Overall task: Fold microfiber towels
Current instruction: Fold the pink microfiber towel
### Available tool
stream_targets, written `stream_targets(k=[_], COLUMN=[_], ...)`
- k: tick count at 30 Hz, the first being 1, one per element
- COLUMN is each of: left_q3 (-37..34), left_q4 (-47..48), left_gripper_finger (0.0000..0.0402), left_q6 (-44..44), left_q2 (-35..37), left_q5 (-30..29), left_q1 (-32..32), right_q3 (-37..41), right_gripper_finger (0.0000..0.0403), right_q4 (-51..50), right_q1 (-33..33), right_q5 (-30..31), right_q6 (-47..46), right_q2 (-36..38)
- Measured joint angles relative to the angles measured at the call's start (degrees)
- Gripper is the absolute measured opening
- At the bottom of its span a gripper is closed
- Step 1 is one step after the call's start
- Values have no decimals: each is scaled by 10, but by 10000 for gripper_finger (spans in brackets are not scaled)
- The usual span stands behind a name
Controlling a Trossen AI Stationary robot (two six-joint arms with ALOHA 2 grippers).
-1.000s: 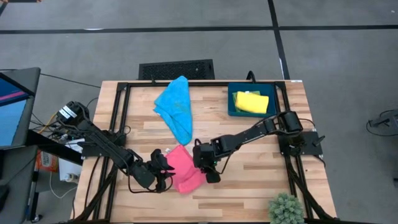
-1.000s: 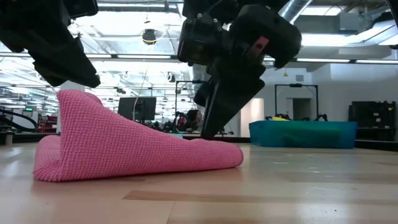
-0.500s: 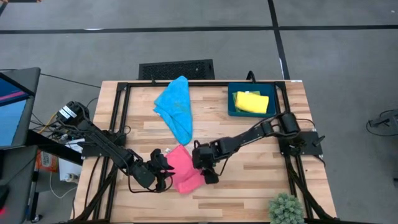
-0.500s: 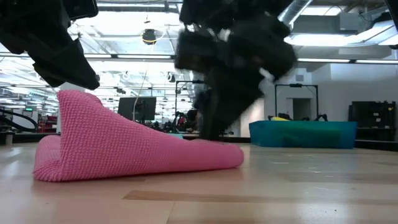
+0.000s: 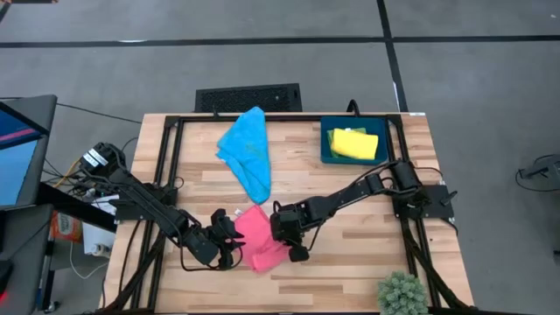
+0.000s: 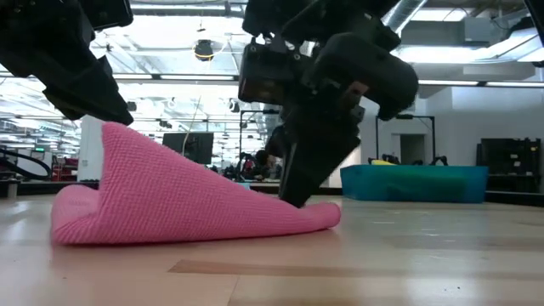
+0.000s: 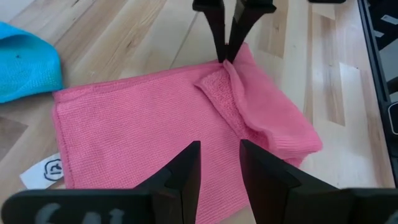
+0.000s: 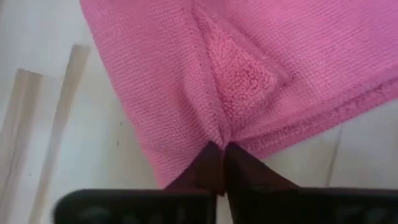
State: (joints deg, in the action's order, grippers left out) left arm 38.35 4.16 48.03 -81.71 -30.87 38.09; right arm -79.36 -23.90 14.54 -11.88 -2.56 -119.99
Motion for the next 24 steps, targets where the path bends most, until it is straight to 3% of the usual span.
stream_targets(k=[3, 6, 16, 24], left_q3=[0, 0, 0, 0], left_q4=[0, 0, -7, -23], left_gripper_finger=[103, 103, 103, 103], left_q6=[0, 0, 11, 17], left_q2=[0, 0, -34, -109], left_q5=[0, 0, -28, -29], left_q1=[0, 0, 0, -9], right_q3=[-13, -33, -47, -47], right_gripper_finger=[11, 12, 111, 121], right_q4=[-8, -33, -54, -60], right_q1=[0, 0, 0, 1], right_q5=[-1, -2, 0, 2], right_q6=[5, 21, 26, 26], right_q2=[0, 3, 5, 5])
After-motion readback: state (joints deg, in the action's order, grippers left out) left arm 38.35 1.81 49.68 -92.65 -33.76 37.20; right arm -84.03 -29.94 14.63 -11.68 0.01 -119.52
